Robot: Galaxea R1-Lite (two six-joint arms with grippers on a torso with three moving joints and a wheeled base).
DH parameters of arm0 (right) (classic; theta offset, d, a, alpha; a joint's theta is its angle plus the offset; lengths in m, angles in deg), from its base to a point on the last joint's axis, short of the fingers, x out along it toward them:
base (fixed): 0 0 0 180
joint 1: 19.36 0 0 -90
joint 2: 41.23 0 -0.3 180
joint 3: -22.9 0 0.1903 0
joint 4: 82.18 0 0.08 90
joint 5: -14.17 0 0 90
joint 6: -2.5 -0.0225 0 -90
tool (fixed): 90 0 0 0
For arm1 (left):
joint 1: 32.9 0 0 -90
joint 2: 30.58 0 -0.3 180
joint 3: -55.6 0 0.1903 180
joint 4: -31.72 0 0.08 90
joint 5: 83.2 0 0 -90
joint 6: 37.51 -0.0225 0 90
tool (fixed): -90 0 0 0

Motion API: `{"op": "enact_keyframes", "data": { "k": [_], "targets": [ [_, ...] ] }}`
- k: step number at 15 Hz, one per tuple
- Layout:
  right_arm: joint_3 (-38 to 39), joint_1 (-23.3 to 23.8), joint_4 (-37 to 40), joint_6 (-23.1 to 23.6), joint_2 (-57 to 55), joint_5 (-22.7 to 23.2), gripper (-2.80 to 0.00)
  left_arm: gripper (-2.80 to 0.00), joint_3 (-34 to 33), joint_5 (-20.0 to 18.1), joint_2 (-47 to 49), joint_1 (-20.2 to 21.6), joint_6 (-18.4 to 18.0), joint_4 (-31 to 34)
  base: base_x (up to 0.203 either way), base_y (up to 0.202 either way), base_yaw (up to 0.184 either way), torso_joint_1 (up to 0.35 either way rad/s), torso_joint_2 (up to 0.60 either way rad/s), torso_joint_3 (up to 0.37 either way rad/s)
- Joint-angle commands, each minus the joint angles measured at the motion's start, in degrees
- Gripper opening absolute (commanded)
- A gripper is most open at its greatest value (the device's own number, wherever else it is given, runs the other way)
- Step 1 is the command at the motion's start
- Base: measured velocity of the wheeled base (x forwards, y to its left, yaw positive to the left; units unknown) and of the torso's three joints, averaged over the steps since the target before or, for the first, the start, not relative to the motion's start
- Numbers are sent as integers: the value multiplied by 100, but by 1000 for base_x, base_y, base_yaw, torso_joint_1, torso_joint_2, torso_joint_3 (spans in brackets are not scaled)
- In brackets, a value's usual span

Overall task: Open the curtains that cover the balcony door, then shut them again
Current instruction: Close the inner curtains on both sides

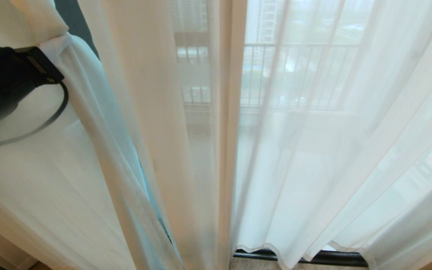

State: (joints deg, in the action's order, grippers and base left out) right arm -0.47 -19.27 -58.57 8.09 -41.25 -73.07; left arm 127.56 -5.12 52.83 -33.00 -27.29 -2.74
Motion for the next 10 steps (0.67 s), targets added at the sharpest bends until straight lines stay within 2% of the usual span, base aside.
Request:
{"op": "enact_keyframes", "data": {
  "k": [1,10],
  "targets": [
    [0,-1,2,4,2,6,-280,-280,1,-5,1,1,7,-36,0,-184,1,4,-1,2],
    [0,-1,2,4,2,6,-280,-280,-7,-12,0,1,7,-36,0,-179,1,2,2,1]
  ]
}}
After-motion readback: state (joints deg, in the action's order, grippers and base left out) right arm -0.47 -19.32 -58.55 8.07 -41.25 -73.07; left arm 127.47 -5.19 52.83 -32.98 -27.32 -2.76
